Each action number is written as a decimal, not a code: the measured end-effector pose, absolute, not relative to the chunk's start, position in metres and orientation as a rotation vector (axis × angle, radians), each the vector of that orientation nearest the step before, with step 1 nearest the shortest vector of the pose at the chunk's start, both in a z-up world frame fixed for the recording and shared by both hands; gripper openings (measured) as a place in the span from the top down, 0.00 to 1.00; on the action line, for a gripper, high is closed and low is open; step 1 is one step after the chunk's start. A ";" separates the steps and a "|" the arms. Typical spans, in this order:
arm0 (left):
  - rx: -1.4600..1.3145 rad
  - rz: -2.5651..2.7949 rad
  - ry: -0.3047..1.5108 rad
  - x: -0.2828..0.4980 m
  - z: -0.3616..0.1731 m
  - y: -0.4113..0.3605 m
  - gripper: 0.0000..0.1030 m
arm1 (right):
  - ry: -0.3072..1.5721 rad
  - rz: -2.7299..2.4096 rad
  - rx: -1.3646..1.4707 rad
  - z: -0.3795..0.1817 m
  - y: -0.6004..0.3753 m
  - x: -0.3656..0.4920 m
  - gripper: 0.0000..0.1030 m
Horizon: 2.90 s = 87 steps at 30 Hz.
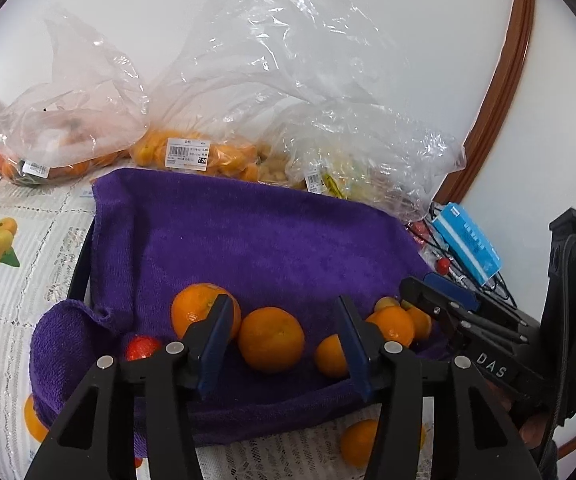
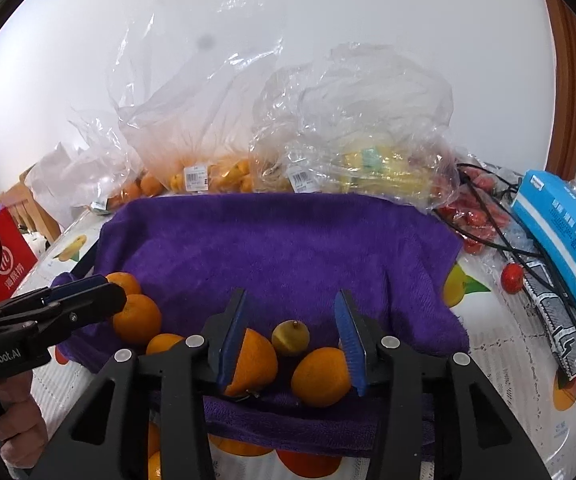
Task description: Organize fruits
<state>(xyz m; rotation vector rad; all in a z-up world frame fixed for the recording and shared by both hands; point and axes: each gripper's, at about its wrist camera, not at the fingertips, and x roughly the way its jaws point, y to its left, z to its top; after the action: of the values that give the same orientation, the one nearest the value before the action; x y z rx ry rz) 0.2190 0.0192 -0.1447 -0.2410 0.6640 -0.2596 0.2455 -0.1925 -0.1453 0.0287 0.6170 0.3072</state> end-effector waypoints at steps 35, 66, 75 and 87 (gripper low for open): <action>-0.233 -0.212 0.615 0.196 -0.141 0.020 0.51 | 0.610 0.257 0.186 -0.149 -0.202 0.164 0.43; -0.211 -0.147 0.628 0.146 -0.150 0.046 0.49 | 0.741 0.309 0.087 -0.168 -0.171 0.136 0.43; -0.205 -0.157 0.638 0.147 -0.150 0.043 0.49 | 0.813 0.313 0.023 -0.178 -0.157 0.144 0.60; -0.190 -0.155 0.645 0.148 -0.153 0.041 0.49 | 0.822 0.295 0.051 -0.181 -0.158 0.151 0.68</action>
<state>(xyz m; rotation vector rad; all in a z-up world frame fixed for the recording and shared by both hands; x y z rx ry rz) 0.1475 0.0412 -0.1525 -0.1902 0.6448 -0.1548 0.1506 -0.1578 -0.1807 0.0509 0.8224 0.2949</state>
